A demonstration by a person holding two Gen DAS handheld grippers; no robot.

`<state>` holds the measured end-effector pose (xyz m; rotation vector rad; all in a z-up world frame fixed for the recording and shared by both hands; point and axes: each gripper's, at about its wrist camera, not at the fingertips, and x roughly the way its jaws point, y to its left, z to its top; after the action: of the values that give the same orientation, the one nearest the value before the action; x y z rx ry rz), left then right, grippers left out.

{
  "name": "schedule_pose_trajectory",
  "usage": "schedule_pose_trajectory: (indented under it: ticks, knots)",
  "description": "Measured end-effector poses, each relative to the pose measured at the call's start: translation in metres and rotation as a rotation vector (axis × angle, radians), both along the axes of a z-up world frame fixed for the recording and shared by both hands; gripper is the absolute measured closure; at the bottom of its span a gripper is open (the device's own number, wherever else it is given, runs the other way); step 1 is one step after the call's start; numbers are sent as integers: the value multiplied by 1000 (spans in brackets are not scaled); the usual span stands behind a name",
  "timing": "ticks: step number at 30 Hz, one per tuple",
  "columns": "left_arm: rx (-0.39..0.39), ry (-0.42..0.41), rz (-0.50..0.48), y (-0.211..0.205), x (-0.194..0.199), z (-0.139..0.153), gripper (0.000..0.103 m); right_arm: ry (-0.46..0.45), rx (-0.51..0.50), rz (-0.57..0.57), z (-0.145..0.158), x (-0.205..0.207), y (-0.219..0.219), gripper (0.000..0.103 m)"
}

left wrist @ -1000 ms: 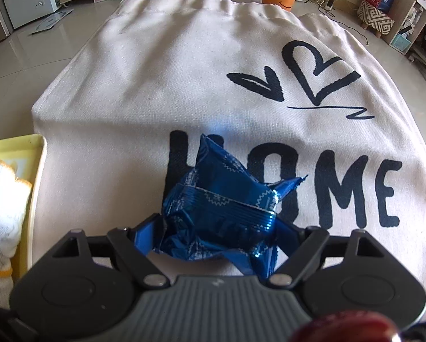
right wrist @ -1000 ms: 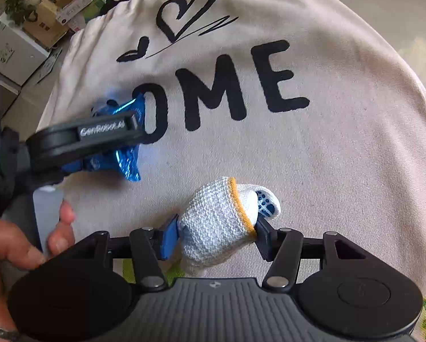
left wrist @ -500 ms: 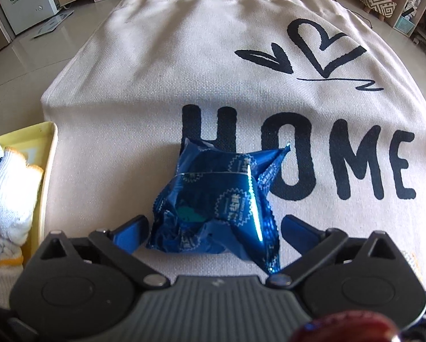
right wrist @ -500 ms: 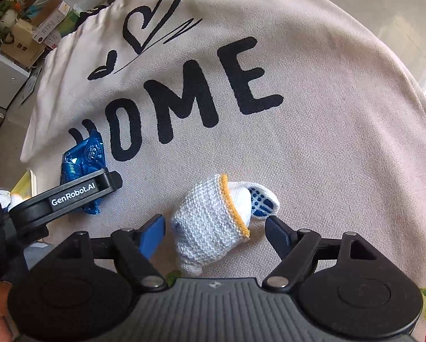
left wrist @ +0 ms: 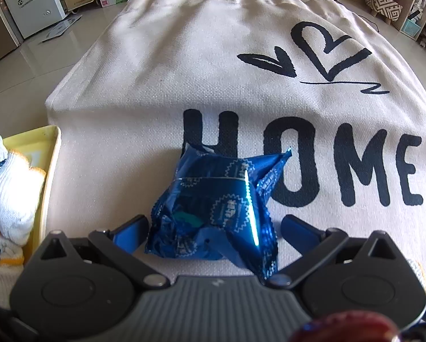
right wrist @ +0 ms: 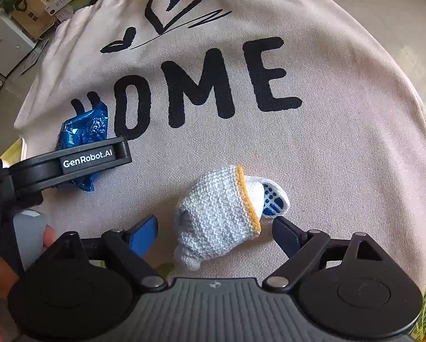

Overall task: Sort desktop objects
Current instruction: 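Lift the blue packet with the left gripper while the right lifts the white glove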

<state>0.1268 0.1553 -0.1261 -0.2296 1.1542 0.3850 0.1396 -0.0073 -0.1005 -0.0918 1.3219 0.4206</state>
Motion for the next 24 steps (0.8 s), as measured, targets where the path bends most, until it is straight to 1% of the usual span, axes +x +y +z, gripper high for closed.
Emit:
schedule_pose_trajectory:
  ticks: [6,11,14,16,18,24]
  knots:
    - [2,3,7,-1,2,1,0,-33,-35,36,-1,-3,4,14]
    - [7,6,5,-12,5,3,1,-43,-43,43,-1,-5,4,15]
    - [5,-4,-7,-17,5,5,9,-70,-55,49,1,-5,4,27]
    - [9,-14,-28,-21,6,8,20,-76,-40,47,3,-4,3,38]
    - [8,-21,-36,-25,6,9,25,-75,-21,40,6,-5,1,46]
    - [-13,-37,-22,-28,5,12,28,-60,14,14,7,-1,-3,48]
